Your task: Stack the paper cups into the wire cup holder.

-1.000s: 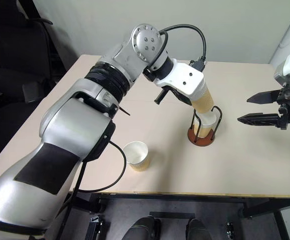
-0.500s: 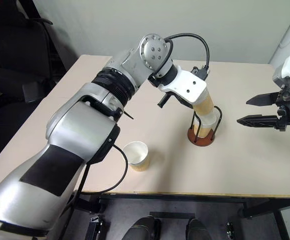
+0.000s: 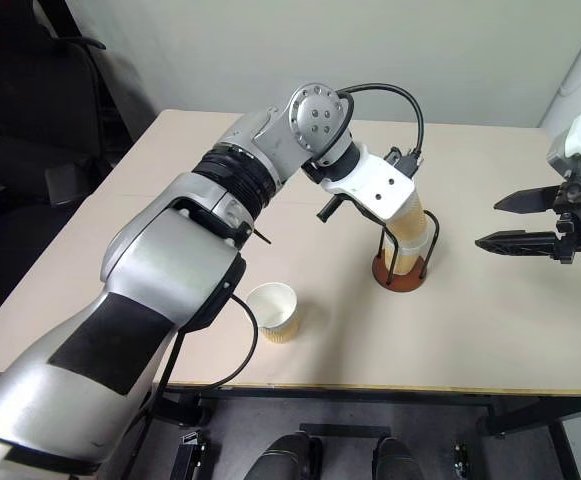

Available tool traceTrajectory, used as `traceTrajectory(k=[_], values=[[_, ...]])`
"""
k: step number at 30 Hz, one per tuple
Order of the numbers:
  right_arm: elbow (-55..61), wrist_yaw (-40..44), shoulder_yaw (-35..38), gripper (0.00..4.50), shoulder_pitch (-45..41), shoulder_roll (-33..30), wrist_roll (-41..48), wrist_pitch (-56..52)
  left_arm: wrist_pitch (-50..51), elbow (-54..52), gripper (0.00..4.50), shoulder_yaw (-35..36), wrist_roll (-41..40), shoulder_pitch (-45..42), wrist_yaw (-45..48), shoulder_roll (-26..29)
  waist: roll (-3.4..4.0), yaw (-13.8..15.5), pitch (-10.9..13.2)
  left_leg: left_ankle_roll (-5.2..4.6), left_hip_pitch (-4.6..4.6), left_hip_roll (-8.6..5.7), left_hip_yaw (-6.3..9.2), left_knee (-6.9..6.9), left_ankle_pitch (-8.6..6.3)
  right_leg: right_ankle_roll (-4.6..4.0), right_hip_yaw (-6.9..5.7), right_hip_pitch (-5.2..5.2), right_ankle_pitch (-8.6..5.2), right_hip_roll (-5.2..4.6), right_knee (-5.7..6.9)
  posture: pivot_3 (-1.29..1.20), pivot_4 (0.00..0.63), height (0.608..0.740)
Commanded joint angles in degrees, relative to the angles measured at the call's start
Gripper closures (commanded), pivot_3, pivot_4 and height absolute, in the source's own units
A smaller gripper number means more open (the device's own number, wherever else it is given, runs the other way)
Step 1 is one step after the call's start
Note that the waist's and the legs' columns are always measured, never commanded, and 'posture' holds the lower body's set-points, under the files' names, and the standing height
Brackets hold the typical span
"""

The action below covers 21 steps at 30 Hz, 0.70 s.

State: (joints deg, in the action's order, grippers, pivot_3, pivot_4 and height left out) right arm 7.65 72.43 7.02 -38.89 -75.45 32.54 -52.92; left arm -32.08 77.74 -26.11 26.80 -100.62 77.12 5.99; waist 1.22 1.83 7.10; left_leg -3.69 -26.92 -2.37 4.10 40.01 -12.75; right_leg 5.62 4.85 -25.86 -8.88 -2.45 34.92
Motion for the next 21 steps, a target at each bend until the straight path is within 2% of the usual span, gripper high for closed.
traceTrajectory(k=[1, 3, 8, 10, 14, 21], values=[[1.45, -0.47, 3.29, 0.74, -0.21, -1.69, 0.80, -0.07, -0.57, -0.26, 4.29, -0.54, 1.32, -0.59, -1.29, 0.04, 0.00, 0.00, 0.00, 0.00, 0.00, 0.00, 0.00, 0.00, 0.00, 0.00, 0.00, 0.00, 0.00, 0.00, 0.00, 0.00, 0.150, 0.740], [1.38, -0.39, 3.40, 0.74, -0.03, -1.76, 0.74, -0.03, -1.12, -0.25, 3.91, -1.17, 2.23, -0.62, -2.34, 0.13, 0.00, 0.00, 0.00, 0.00, 0.01, 0.00, 0.00, 0.00, 0.00, 0.00, 0.00, 0.00, 0.00, 0.00, 0.00, 0.00, 0.150, 0.740], [1.42, -0.24, 3.70, 0.74, 0.55, -2.23, 0.75, 0.05, -2.30, -0.14, 2.19, -1.95, 3.71, -1.00, -4.68, 0.09, 0.00, 0.00, 0.00, 0.00, 0.01, 0.00, 0.00, 0.00, 0.00, 0.00, -0.01, 0.01, 0.00, 0.00, 0.00, 0.00, 0.150, 0.740], [1.41, -0.20, 3.76, 0.74, 0.61, -2.33, 0.83, 0.04, -2.66, -0.09, 1.33, -2.02, 4.18, -1.24, -5.20, 0.00, 0.00, 0.00, 0.00, 0.00, 0.00, 0.00, 0.00, 0.00, 0.00, 0.01, 0.00, 0.00, 0.01, 0.00, 0.00, 0.00, 0.150, 0.740], [1.42, -0.27, 3.76, 0.74, 0.69, -2.49, 0.75, 0.26, -3.09, -0.10, 0.04, -1.67, 4.50, -1.72, -6.71, -0.44, 0.00, 0.00, 0.00, 0.00, 0.01, 0.00, 0.00, 0.00, 0.00, 0.01, -0.01, 0.00, 0.01, 0.00, 0.00, 0.00, 0.150, 0.740], [1.51, -0.41, 3.77, 0.74, 0.50, -2.65, 0.86, 0.20, -4.00, -0.19, 0.01, -1.32, 4.91, -2.73, -13.37, -1.81, 0.00, 0.02, 0.00, 0.00, 0.01, -0.01, -0.01, 0.01, 0.00, 0.02, 0.00, 0.01, 0.01, 0.00, 0.00, 0.00, 0.150, 0.740]])
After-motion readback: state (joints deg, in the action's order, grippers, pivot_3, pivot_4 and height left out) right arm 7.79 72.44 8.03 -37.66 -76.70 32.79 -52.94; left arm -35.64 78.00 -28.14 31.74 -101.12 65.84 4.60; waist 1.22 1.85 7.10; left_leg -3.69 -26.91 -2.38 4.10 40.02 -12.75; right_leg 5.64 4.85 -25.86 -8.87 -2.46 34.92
